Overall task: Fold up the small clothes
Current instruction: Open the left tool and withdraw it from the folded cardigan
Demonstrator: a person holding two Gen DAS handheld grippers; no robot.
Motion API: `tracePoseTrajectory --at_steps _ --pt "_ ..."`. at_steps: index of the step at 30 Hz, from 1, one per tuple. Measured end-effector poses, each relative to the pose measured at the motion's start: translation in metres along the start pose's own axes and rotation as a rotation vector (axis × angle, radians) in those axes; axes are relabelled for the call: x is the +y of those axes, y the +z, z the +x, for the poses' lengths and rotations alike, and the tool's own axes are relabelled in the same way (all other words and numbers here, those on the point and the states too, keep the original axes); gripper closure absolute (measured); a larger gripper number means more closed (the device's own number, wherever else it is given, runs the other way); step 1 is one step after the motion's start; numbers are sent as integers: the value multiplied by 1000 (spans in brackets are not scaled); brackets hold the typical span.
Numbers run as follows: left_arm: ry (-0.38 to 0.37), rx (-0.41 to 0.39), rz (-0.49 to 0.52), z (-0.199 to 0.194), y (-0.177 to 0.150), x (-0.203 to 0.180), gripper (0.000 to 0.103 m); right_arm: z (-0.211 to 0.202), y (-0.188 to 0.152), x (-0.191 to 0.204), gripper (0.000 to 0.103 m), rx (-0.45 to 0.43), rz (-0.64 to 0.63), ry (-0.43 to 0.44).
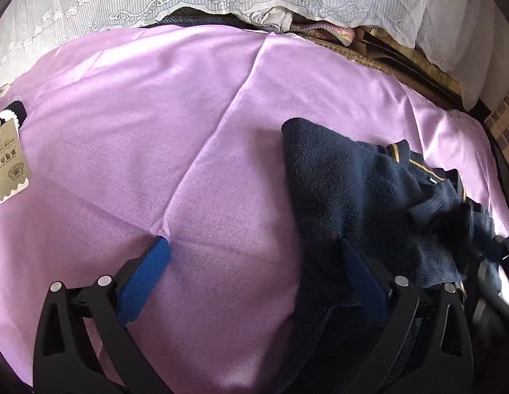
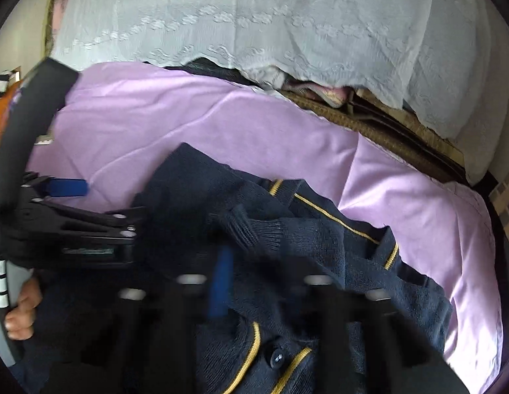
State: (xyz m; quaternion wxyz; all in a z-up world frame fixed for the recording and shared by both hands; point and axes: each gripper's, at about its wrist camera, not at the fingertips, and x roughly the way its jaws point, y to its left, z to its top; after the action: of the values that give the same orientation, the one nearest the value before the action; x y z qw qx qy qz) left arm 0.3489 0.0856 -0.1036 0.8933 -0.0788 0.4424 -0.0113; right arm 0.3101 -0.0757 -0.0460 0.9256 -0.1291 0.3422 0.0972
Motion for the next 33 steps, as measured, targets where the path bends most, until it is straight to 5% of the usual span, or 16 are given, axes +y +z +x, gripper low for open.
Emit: tracePoseTrajectory --at_steps 6,10,13,23,25,30,33 --pt "9 -3 9 0 0 0 4 -35 -18 -92 96 -111 399 36" --pt "6 -6 6 -1 0 1 4 -39 -69 -167 96 -126 734 115" --pt "10 -11 18 -1 -1 -1 4 -26 -109 -188 96 -84 892 200" --pt "12 -11 23 -3 -2 -1 4 -15 -126 -183 96 -20 909 185" --pt "7 -14 19 -7 -3 1 4 -23 -131 -187 83 -17 926 142" --pt "62 -105 43 -38 -3 -3 5 -60 -144 -205 70 -130 997 12" --pt "3 -162 67 -56 5 -20 5 -61 -125 -199 69 -195 946 79"
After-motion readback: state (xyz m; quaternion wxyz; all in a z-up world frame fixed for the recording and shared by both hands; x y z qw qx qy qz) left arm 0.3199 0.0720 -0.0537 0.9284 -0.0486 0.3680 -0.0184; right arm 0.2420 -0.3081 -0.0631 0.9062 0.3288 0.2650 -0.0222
